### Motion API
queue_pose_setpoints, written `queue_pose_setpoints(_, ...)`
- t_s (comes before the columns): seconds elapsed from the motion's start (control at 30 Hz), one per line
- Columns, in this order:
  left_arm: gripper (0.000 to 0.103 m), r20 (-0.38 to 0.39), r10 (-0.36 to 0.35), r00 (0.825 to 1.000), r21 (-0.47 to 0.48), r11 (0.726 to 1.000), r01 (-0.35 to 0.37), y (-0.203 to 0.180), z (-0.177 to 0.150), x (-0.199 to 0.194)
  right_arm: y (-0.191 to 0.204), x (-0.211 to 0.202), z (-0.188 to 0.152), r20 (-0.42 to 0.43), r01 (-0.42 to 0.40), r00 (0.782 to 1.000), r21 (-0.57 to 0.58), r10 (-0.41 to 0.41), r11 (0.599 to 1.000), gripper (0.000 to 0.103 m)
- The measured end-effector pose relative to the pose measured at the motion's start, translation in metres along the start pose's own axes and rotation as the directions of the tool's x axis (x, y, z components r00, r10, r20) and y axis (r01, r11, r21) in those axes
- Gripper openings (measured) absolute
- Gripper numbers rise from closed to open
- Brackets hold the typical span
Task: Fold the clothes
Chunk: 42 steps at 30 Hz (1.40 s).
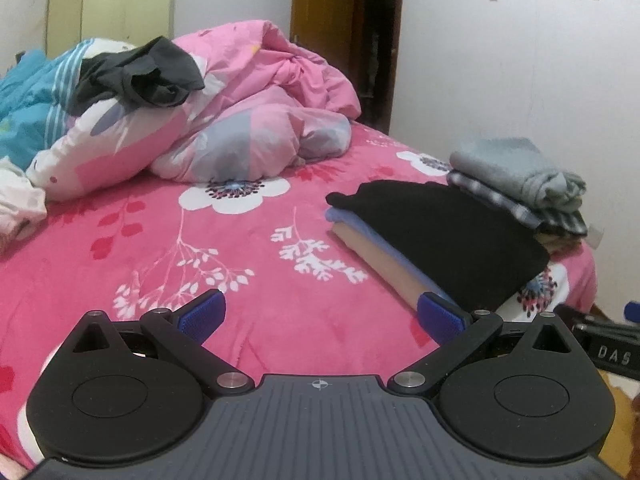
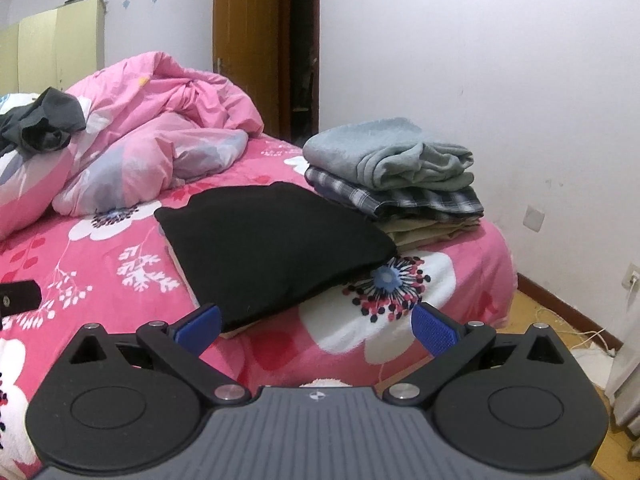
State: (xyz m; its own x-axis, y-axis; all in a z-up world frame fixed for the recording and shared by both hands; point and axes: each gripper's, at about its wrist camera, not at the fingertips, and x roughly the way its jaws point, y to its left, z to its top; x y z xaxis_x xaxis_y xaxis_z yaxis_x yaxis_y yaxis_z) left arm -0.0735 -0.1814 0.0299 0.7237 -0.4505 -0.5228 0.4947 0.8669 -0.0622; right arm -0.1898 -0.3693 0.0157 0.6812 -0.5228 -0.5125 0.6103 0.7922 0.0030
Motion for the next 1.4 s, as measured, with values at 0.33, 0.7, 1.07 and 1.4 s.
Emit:
queue_pose_setpoints(0.33, 0.103, -0.007, -0.011, 1.000, 0.005, 1.000, 0.011, -0.003, 0.003, 0.001, -0.006, 0.004, 0.004, -0.035, 0.004, 0.999, 0.030, -0.002, 1.000, 0.103)
queue_pose_setpoints(0.7, 0.103, -0.031, -0.012, 0.999, -0.014, 1.000, 0.012, -0.006, 0.007, 0.007, 0.004, 0.003, 0.011, -0.034, -0.003, 0.999, -0.024, 0.002, 1.000, 0.103)
queue_pose_setpoints(1.07, 0.103, -0.051, -0.061, 0.997, 0.038, 0.997, 0.063, -0.037, 0.000, 0.014, -0.007, 0.000, 0.015, -0.038, 0.033, 0.999, -0.054, -0.035, 0.998, 0.103)
queue_pose_setpoints(1.4, 0.103, -0.073, -0.092, 0.993, 0.043, 0.994, 0.095, -0.051, -0.001, 0.016, -0.023, -0.002, 0.011, -0.052, 0.062, 0.997, -0.038, -0.064, 0.997, 0.103)
